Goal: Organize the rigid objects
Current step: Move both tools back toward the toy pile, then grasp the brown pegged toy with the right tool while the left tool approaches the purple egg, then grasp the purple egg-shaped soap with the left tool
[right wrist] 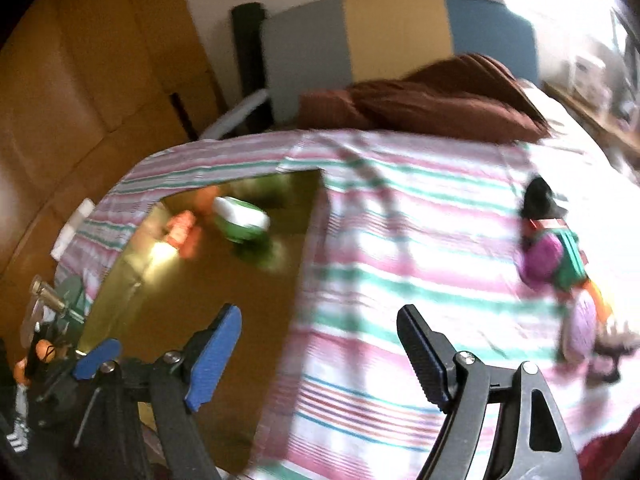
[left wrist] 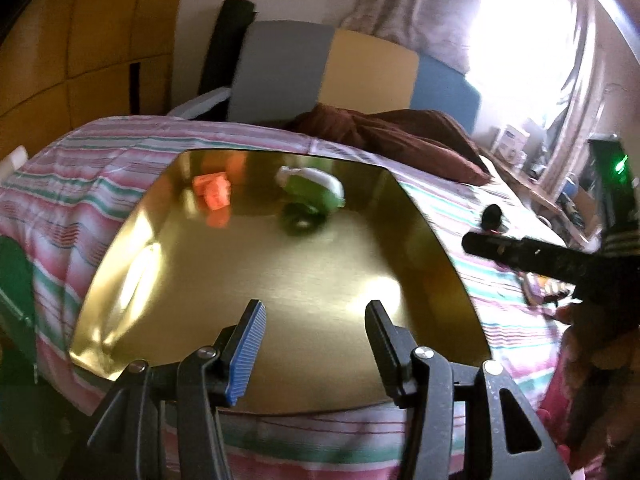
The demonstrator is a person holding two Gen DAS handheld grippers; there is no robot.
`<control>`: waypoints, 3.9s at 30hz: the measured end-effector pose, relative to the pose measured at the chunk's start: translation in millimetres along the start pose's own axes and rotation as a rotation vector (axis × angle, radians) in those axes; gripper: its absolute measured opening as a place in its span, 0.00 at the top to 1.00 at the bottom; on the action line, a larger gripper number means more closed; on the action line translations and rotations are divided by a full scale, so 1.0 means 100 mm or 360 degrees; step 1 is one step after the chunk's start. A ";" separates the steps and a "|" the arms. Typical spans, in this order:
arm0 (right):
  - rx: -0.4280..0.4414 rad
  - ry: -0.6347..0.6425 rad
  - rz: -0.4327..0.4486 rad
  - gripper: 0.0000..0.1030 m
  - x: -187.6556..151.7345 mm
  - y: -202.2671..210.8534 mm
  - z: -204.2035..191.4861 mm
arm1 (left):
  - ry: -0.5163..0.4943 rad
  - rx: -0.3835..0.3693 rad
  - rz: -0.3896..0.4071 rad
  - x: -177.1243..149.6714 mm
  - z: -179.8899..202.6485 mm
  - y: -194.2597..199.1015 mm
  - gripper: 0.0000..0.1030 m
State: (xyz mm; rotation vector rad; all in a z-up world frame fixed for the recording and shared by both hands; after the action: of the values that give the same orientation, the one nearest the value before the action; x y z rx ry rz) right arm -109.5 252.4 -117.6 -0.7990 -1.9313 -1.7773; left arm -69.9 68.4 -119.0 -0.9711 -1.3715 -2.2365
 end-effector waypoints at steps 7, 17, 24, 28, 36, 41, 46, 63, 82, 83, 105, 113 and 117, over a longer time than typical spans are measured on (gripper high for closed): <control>-0.0106 -0.0110 -0.0078 0.22 -0.34 -0.01 0.55 | -0.0158 -0.0066 -0.0001 -0.04 0.36 0.01 0.49; -0.0331 -0.0176 -0.0103 0.22 -0.56 0.20 1.42 | -0.0253 -0.0141 -0.0028 -0.09 0.68 0.04 0.49; -0.0571 -0.0213 -0.0053 0.11 -0.33 0.49 2.22 | -0.0285 -0.0167 -0.0045 -0.12 0.89 0.01 0.49; -0.0662 -0.0240 -0.0169 0.11 -0.36 0.40 2.60 | -0.0333 -0.0185 -0.0061 -0.15 1.04 0.00 0.49; -0.0565 -0.0212 -0.0407 0.25 -0.43 0.10 2.81 | -0.0420 -0.0211 -0.0103 -0.18 1.31 -0.04 0.49; -0.0403 -0.0310 -0.0534 0.42 -0.55 -0.06 2.87 | -0.0457 -0.0218 -0.0119 -0.18 1.43 -0.06 0.49; -0.0406 -0.0393 -0.0469 0.54 -0.53 -0.03 2.94 | -0.0481 -0.0239 -0.0159 -0.20 1.57 -0.13 0.49; -0.0271 -0.0748 -0.0244 0.55 -0.32 0.20 3.18 | -0.0645 -0.0392 -0.0304 -0.19 2.51 -0.67 0.49; -0.0275 -0.0910 -0.0147 0.55 -0.20 0.18 3.37 | -0.0832 -0.0380 -0.0565 -0.29 3.31 -2.05 0.47; -0.0274 -0.0915 -0.0144 0.55 -0.20 0.18 3.37 | -0.0848 -0.0378 -0.0559 -0.29 3.33 -2.08 0.47; -0.0130 -0.0864 -0.0090 0.55 -0.10 0.19 3.20 | -0.0973 -0.0470 -0.0392 -0.46 3.28 -2.07 0.57; -0.0155 -0.0635 -0.0060 0.55 -0.01 0.21 2.95 | -0.0886 -0.0498 -0.0379 -0.50 3.11 -1.92 0.57; -0.0180 -0.0549 -0.0073 0.55 -0.02 0.18 2.87 | -0.0864 -0.0505 -0.0367 -0.54 3.04 -1.83 0.57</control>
State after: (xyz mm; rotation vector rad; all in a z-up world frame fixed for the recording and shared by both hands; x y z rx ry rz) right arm -70.6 536.9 -138.2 -1.1761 -2.0864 -1.8898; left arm -28.4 418.8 -184.1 -1.7068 -1.4129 -2.5267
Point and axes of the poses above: each gripper's, at about its wrist camera, not at the fingertips, and y roughly against the way its jaws point, z to its right, x to its top, the point moved 10 cm from there along -y, roughly the way its jaws point, and after that the axes turned 7 degrees about -x, right-handed, at the moved point
